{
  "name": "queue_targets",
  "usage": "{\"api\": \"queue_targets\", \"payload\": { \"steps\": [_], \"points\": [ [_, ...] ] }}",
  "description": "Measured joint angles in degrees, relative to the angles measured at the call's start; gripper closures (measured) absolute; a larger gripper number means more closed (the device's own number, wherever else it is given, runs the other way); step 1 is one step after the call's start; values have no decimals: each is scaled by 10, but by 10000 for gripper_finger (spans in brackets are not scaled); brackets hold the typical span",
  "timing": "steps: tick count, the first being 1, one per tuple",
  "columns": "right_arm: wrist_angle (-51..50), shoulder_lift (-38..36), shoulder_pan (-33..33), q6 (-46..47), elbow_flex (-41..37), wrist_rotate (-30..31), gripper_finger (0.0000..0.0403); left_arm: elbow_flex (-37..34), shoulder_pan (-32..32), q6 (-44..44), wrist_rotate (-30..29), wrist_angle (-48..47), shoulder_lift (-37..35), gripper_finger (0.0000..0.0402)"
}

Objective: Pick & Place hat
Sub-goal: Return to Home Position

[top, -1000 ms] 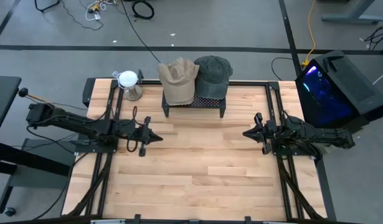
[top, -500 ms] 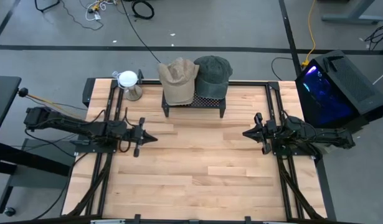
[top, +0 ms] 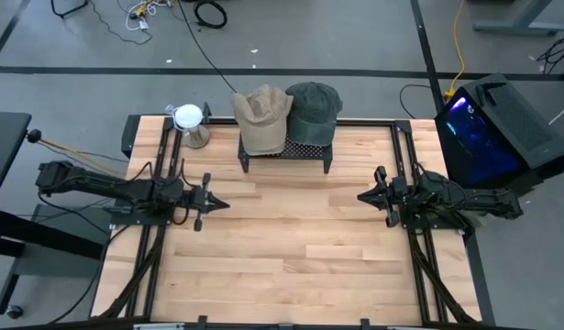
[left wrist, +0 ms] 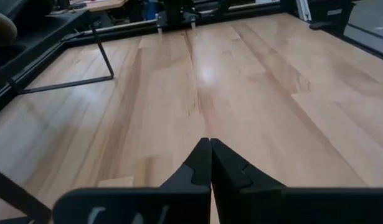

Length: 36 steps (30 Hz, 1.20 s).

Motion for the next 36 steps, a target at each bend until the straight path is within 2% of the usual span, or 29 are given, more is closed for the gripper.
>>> {"api": "queue_targets", "payload": {
  "steps": [19, 36],
  "points": [
    [0, 0, 0, 0, 0, 0, 378, 0, 46, 25, 19, -138, -162, 401],
    [0, 0, 0, 0, 0, 0, 378, 0, 52, 25, 28, -154, -269, 401]
  ]
}}
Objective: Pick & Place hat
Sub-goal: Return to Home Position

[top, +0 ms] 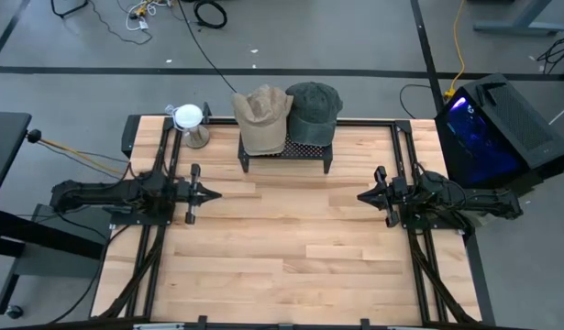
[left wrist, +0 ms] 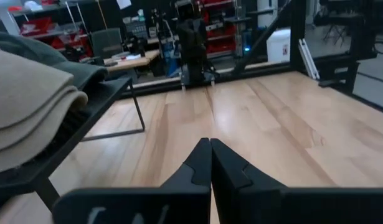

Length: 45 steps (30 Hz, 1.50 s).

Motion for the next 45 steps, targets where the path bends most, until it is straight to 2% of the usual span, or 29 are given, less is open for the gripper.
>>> {"api": "queue_targets", "payload": {
  "steps": [18, 24, 36, 45],
  "points": [
    [0, 0, 0, 0, 0, 0, 378, 0, -20, -27, 0, -2, -51, 401],
    [0, 0, 0, 0, 0, 0, 378, 0, -33, -54, 0, -2, -50, 400],
    [0, 0, 0, 0, 0, 0, 378, 0, -35, -60, -21, -4, -49, 375],
    [0, 0, 0, 0, 0, 0, 378, -1, -35, -59, -22, 24, -49, 372]
  ]
}}
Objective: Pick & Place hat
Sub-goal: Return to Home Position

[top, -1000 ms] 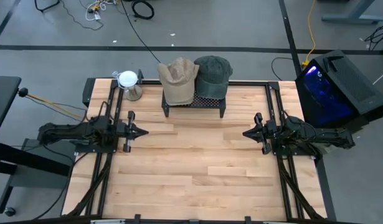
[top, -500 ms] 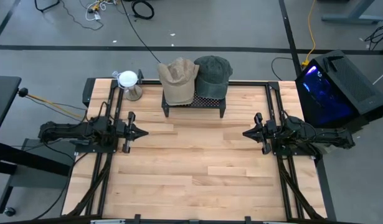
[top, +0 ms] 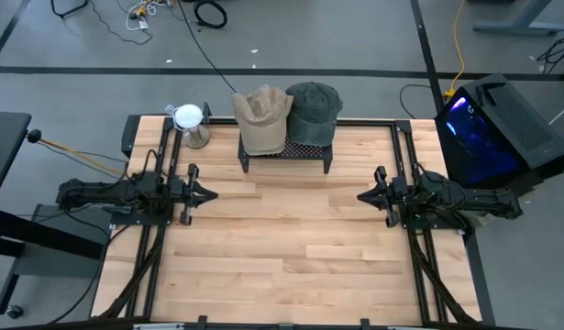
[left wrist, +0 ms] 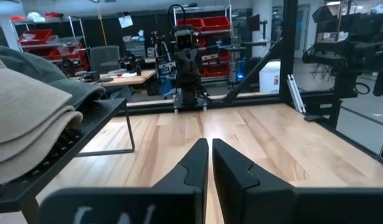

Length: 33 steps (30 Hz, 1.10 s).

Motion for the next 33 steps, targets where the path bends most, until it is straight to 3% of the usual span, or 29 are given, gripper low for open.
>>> {"api": "queue_targets", "payload": {
  "steps": [33],
  "points": [
    [0, 0, 0, 0, 0, 0, 378, 0, 0, 0, -2, 10, 0, 372]
  ]
}}
